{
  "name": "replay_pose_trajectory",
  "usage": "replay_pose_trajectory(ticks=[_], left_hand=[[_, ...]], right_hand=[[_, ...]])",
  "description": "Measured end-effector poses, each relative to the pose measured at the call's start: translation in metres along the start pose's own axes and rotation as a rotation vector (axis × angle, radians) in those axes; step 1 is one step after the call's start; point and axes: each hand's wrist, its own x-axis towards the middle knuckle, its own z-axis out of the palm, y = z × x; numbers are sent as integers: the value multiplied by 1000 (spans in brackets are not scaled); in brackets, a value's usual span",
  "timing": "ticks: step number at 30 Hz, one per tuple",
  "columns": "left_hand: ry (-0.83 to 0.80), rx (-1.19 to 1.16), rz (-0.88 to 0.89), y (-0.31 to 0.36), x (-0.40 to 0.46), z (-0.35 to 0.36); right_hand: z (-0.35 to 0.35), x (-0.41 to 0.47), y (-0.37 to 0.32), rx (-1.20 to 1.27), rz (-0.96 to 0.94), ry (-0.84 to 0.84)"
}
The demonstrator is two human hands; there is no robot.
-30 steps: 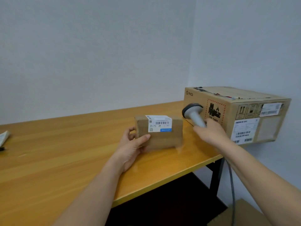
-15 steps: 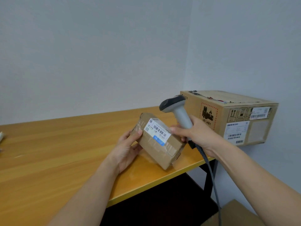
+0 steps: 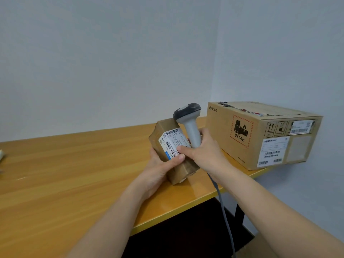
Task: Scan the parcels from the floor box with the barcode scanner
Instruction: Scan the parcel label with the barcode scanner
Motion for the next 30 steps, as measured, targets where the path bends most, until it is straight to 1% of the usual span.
replay_pose_trajectory(ticks=[4,8,12,15,19,23,27,30], left_hand=[[59,101,94,-3,3,-2],[165,285,162,-2,3,-7],[297,254,174,-1,5,-17],[404,237,152,0,3,-22],[518,277,157,0,2,-23],[543,228,125,1,0,-22],[515,272,114,3,-3,-17],[490,338,122,4,-3,-13]], right_hand=[[7,-1,0,118,26,-8],[7,-5,0,270,53,-13],[-1,-11,-2,267,14,-6],[-13,-17,-6,324,-29,-22],[-34,-29,-13,346,-120,-49],[-53,-39,-17,221,-150,-73],[-64,-49,-16,270,-220,-29],[-72,-53,-19,226,-192,-107]])
